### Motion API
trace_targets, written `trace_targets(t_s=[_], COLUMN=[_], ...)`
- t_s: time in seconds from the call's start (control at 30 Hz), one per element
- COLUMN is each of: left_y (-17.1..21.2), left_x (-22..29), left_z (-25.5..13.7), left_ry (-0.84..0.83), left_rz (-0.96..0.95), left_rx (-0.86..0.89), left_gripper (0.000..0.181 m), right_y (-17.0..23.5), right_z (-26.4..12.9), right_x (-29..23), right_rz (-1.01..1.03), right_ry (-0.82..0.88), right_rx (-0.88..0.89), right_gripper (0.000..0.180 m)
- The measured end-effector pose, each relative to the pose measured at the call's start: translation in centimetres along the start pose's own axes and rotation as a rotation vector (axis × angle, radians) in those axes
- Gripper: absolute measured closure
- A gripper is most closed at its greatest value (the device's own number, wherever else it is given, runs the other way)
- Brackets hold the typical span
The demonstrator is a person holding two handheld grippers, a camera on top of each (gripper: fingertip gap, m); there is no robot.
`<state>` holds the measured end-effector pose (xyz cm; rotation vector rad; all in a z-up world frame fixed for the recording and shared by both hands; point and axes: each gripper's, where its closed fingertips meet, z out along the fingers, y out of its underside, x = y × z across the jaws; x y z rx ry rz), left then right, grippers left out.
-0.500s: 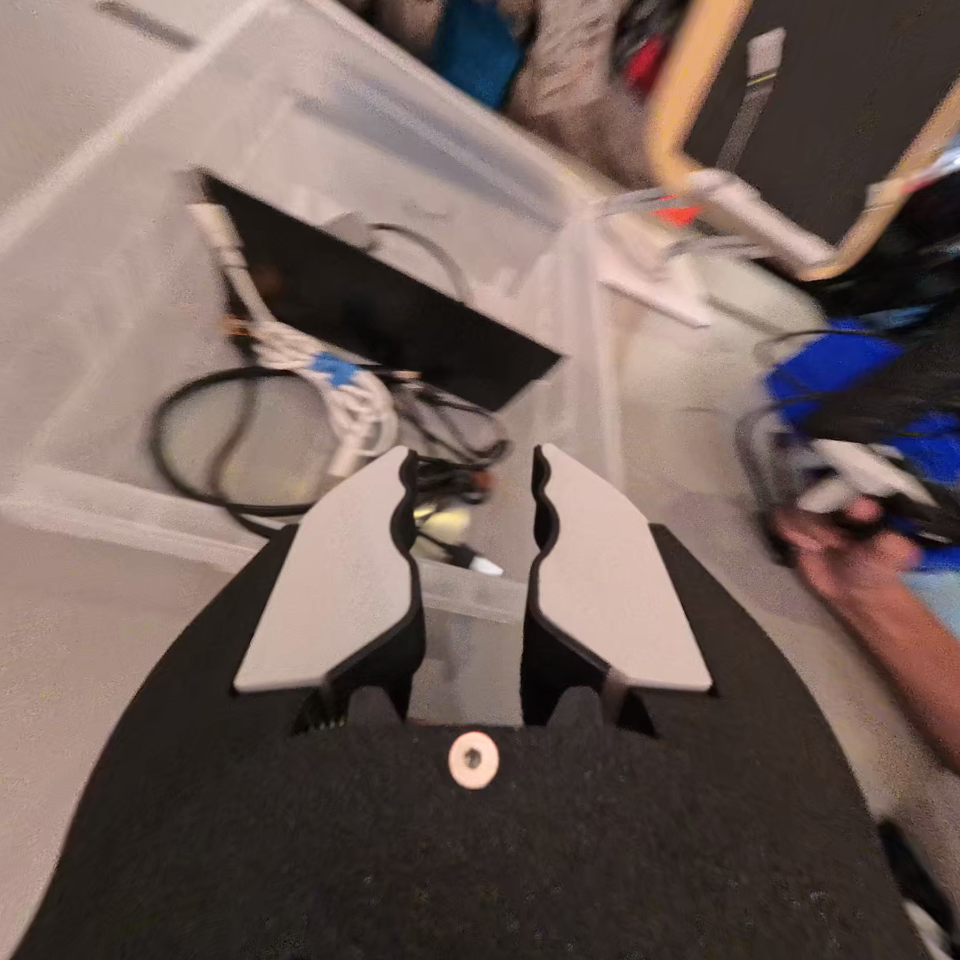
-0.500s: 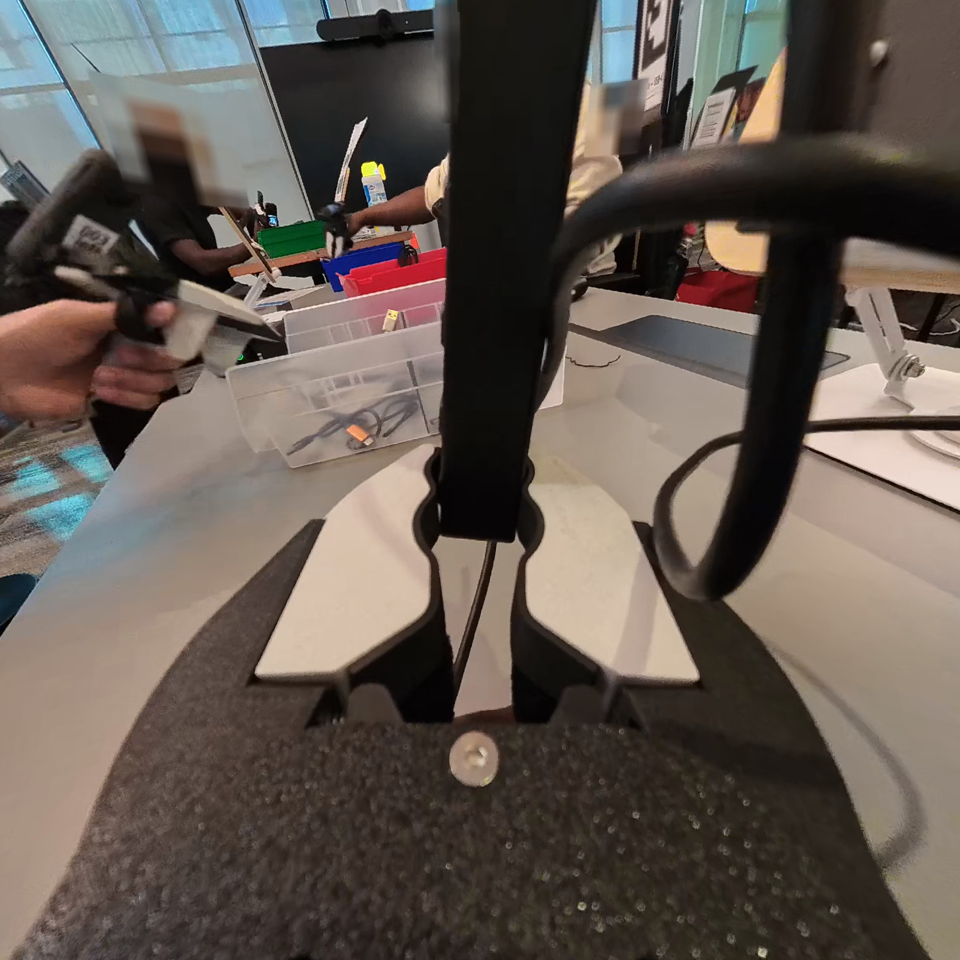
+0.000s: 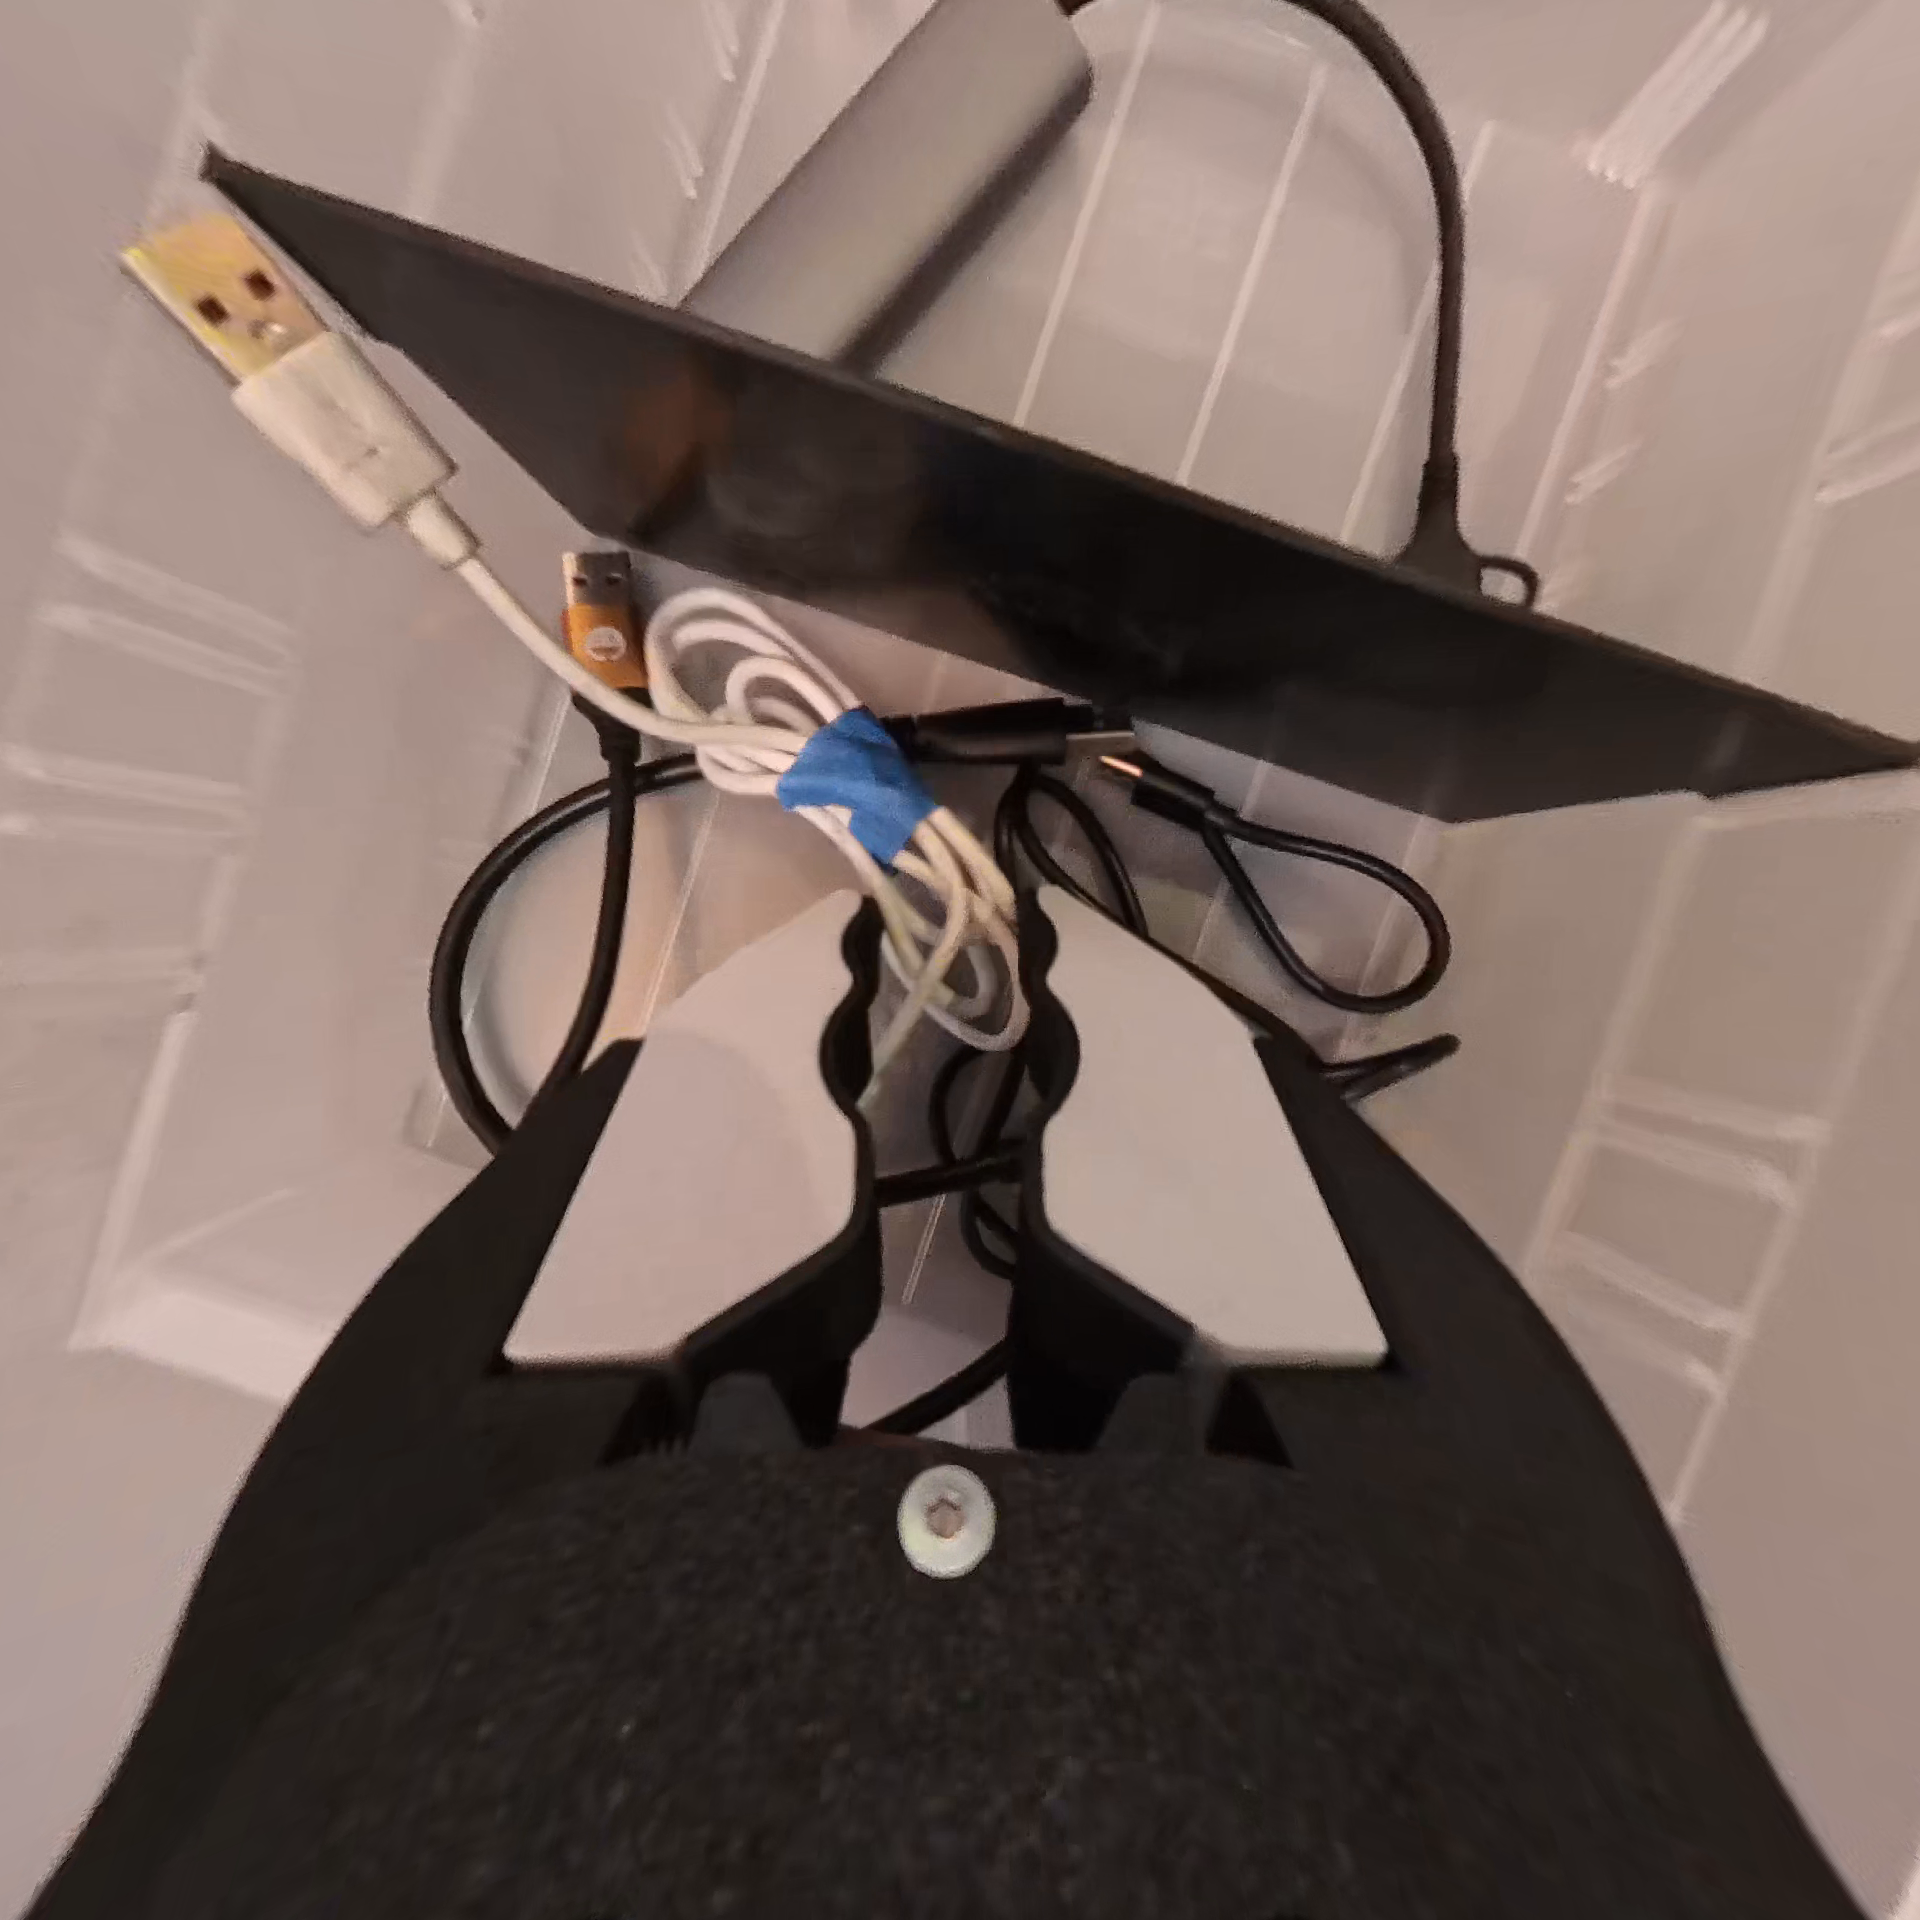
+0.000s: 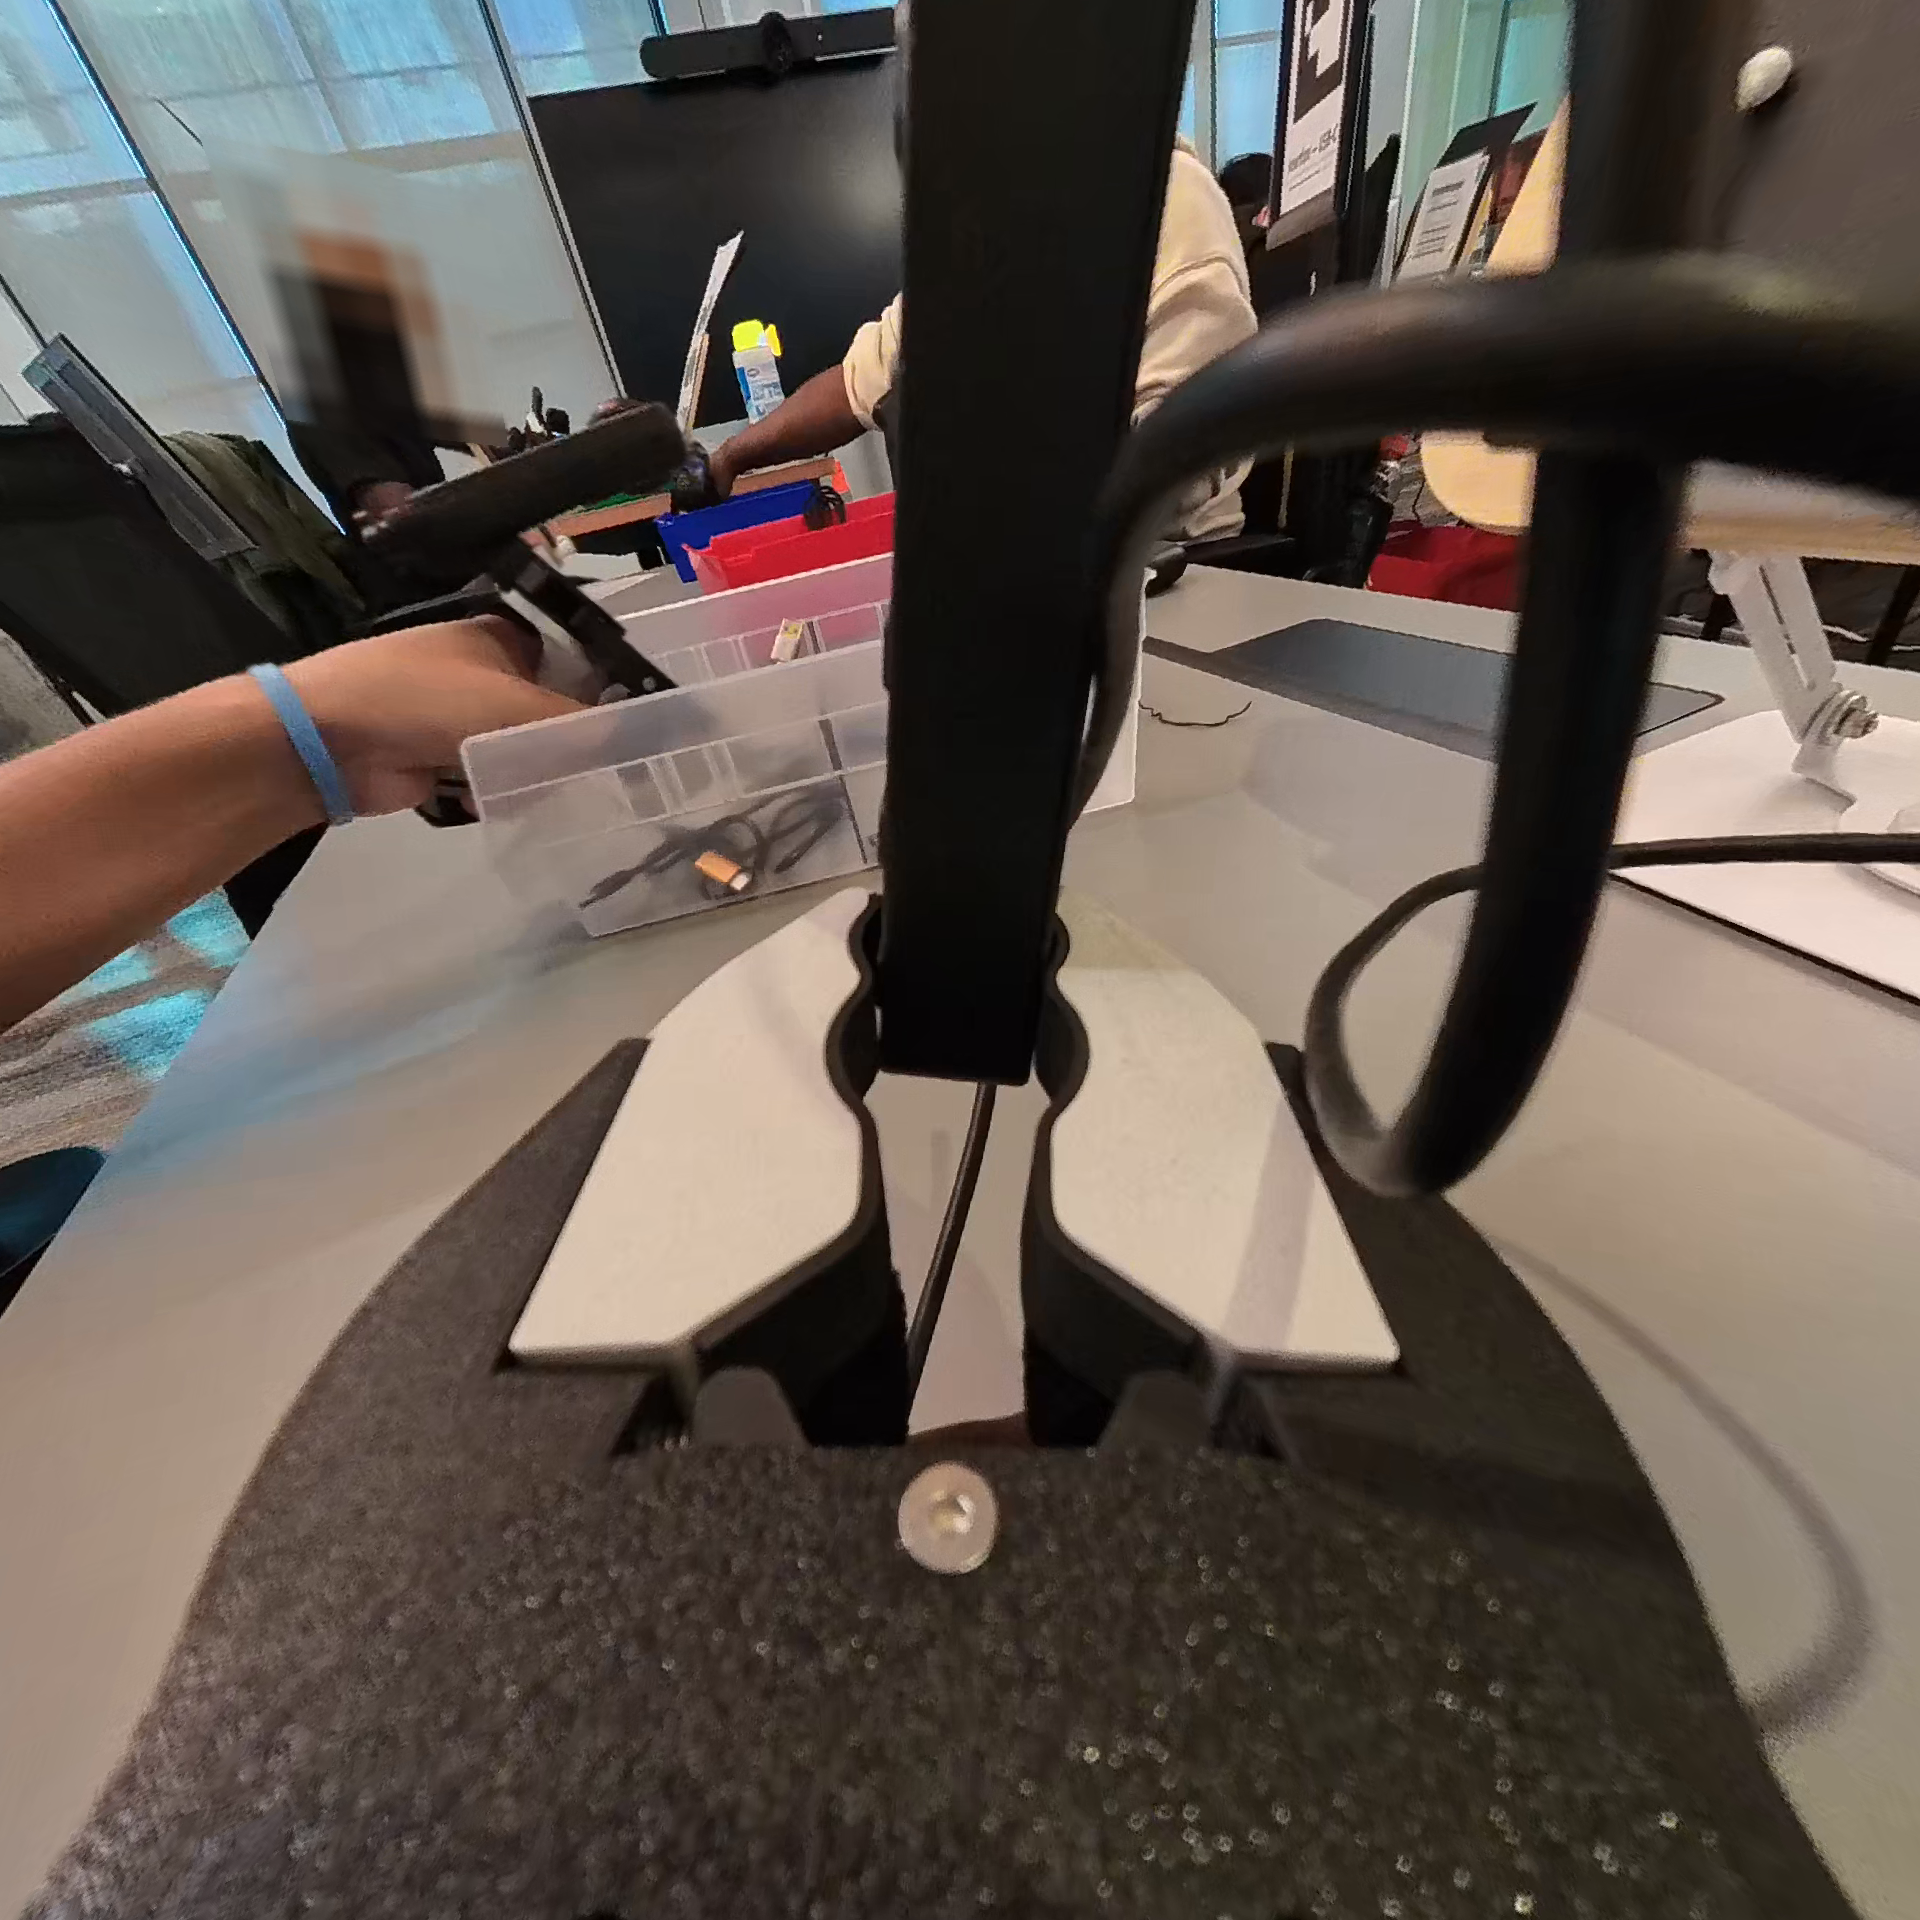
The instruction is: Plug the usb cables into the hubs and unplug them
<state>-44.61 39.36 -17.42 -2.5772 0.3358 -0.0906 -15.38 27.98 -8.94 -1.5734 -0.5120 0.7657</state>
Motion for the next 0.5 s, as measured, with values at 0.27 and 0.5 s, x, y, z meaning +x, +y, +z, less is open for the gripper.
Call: trace_targets(t_s=[0.27, 0.5], left_y=[-2.3, 4.6], left_x=[2.6, 15.8], left_z=[-11.2, -18.1], left_ry=[0.189, 0.615], left_rz=[0.120, 0.407], left_rx=[0.298, 0.235], left_gripper=[0.171, 0.171], right_y=[0.1, 0.1], right_z=[0.0, 0.1], right_x=[-0.2, -0.2], right_rz=[-0.014, -0.021], right_ry=[-0.001, 0.002], right_rx=[-0.006, -0.008], right_gripper=[0.154, 0.154])
